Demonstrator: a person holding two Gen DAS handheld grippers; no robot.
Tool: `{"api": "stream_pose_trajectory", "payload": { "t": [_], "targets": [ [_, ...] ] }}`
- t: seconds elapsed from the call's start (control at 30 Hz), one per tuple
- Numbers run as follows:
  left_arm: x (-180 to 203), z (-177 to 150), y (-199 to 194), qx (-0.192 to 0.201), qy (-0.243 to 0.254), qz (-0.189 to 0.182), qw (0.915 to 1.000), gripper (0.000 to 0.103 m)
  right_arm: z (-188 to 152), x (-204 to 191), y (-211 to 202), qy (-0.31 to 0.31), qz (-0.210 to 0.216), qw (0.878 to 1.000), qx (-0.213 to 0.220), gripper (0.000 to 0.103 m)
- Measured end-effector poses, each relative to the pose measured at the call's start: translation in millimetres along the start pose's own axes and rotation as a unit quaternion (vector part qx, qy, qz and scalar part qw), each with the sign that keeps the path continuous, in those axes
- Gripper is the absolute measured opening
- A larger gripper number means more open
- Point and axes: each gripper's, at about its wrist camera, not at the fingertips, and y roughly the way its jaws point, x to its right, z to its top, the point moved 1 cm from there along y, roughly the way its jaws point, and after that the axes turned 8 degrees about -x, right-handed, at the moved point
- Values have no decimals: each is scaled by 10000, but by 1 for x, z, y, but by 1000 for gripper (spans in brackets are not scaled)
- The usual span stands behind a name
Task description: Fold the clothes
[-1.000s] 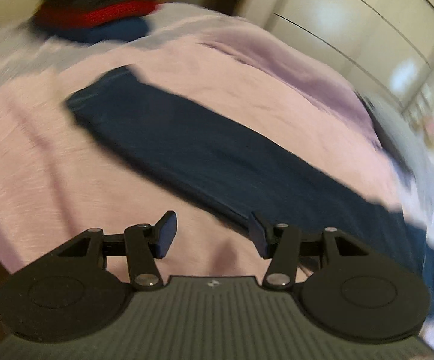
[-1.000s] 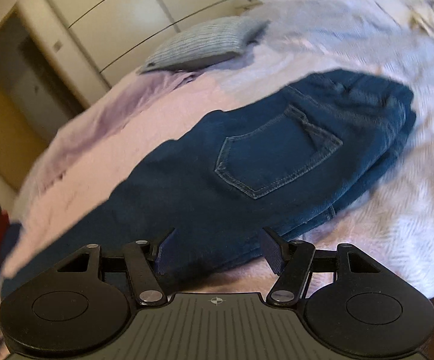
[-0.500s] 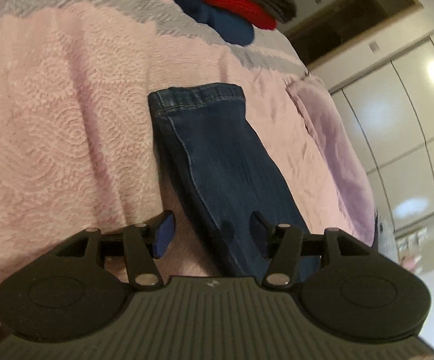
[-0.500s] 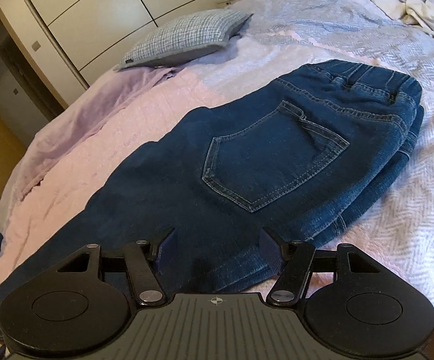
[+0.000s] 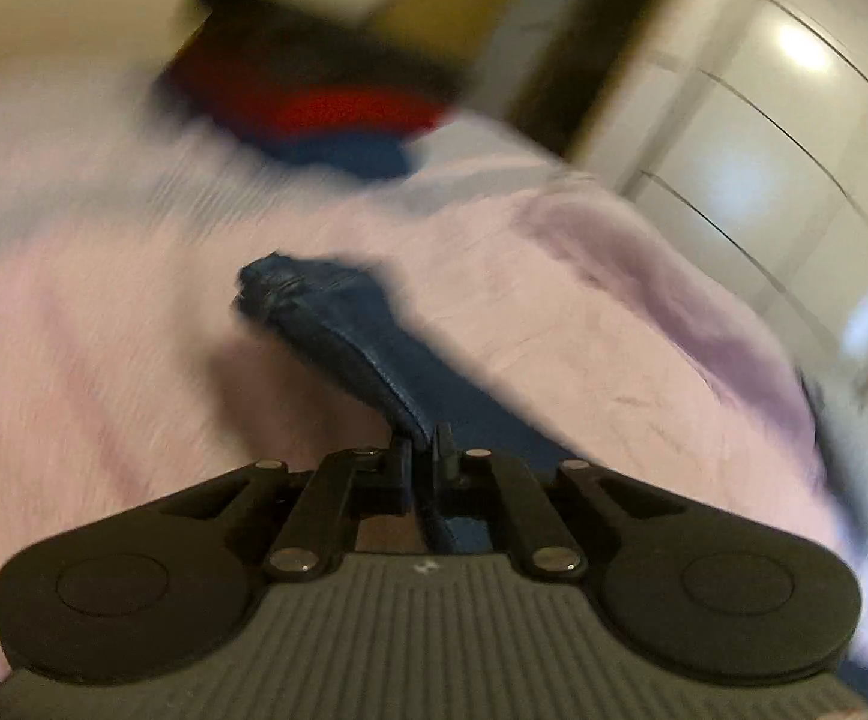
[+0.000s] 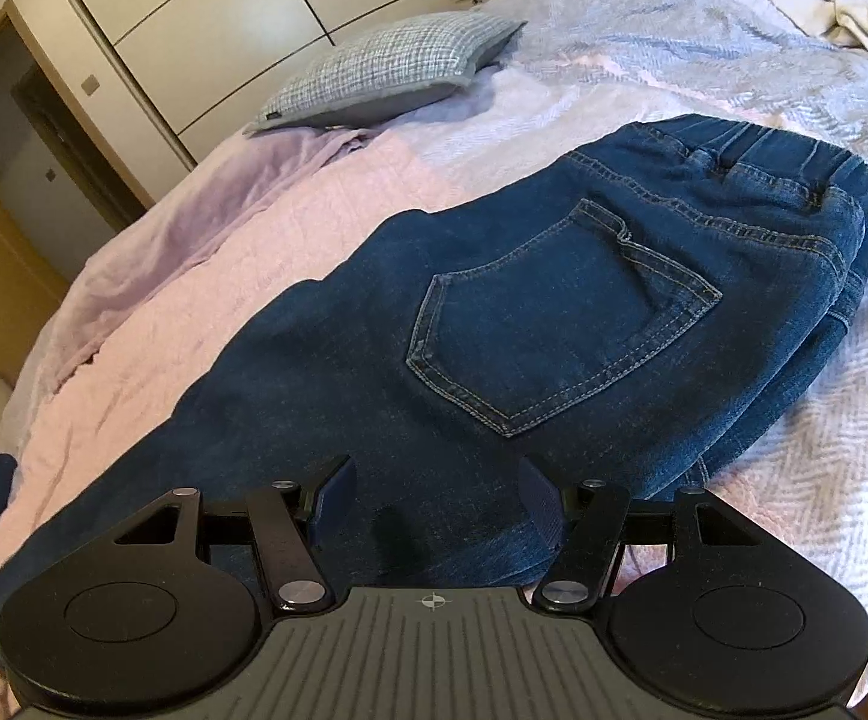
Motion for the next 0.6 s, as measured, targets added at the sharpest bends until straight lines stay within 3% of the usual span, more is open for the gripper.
{"api": "stream_pose_trajectory", "payload": {
  "t": [0.03, 0.1, 0.2, 0.27, 0.33, 0.4, 0.43, 0.57, 0.6],
  "targets": [
    [22, 2, -8, 173, 557, -54, 9983, 3, 0, 1, -1, 24, 16, 10000, 9, 64],
    [71, -3, -25, 475, 1630, -335, 9849, 3, 0, 5, -4, 70, 36, 10000, 34, 64],
    [140, -32, -42, 715, 2930, -907, 9491, 4, 1, 9, -8, 139, 79, 9998, 80, 64],
    [175, -63, -42, 530, 3528, -1366, 9242, 7, 2, 11, -11, 176, 103, 9997, 118, 64],
    [206, -105, -28, -48, 4081, -1743, 8961, 16, 3, 11, -14, 164, 129, 9997, 146, 64],
    [225, -146, -12, -524, 4641, -1756, 8666, 17, 3, 11, -16, 137, 135, 9997, 157, 64],
    [226, -153, -12, -647, 4719, -1766, 8614, 17, 4, 11, -17, 119, 139, 9997, 170, 64],
    [211, -152, -27, -942, 4452, -2083, 8658, 19, 6, 4, -28, -55, 375, 9986, 380, 64],
    [204, -147, -32, -1022, 4285, -2210, 8701, 19, 7, 1, -29, -89, 511, 9977, 426, 64]
  ]
}}
